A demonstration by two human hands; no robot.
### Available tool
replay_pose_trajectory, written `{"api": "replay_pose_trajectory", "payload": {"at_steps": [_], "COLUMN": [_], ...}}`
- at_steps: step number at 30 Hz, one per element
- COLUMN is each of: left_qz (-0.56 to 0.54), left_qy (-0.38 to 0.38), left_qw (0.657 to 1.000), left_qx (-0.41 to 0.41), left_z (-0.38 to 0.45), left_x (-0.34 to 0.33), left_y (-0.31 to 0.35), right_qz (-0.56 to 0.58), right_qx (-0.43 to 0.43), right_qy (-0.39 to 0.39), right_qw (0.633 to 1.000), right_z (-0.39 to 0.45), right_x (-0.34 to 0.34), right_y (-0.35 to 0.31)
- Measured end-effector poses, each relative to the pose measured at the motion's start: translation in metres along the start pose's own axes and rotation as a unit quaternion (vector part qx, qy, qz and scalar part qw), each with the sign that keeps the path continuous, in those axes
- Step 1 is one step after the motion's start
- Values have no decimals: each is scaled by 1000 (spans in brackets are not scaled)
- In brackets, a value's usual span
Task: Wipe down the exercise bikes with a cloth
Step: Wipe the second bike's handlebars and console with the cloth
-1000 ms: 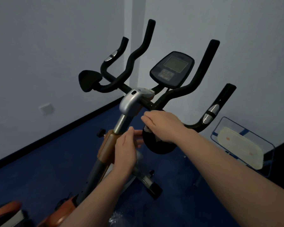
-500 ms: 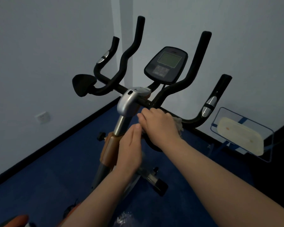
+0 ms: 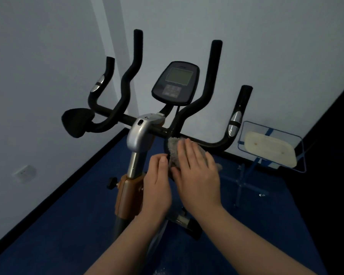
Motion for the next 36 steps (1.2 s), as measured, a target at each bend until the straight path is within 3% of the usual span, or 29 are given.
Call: {"api": "replay_pose_trajectory", "payload": {"at_steps": [6,9,14,16,18,21,23,26,29,36], "left_qz": [-28,-26,7,13,15,40,73,148,205,272], "left_qy": [21,18,38,45,51,81,108,183,233,245], "left_qw": [999,999,999,999,998,995,991,970,943,911], "left_qx": [-14,-17,-20,-21,-25,-41,-43,-57,-121,-192], "left_z": [7,13,18,22,28,38,44,47,40,33], "left_x": [-4,-5,-7,-8,-10,-22,-34,-44,-46,-52], "left_y": [-9,-7,-3,-2,0,7,9,6,4,6], "right_qz": [-30,1,136,179,229,298,279,140,60,199], "right_qx": [54,126,331,358,307,108,-1,-22,19,-11], "right_qy": [41,90,95,77,88,126,124,-7,-187,-349], "right_qw": [997,988,929,913,919,940,952,990,980,916], "right_z": [-16,-19,-1,11,25,64,97,133,134,129], "right_x": [6,11,26,28,33,49,53,32,-10,-62], "right_y": [1,10,54,66,77,94,97,82,63,57]}}
Point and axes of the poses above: each hand's wrist, its own z-axis towards the middle knuckle, its own x-axis out of the back of the hand, y = z × x, the point moved 4 cm from there along z, towards the middle knuckle, and after that the axes turned 7 degrees about y, right-handed, at the moved point
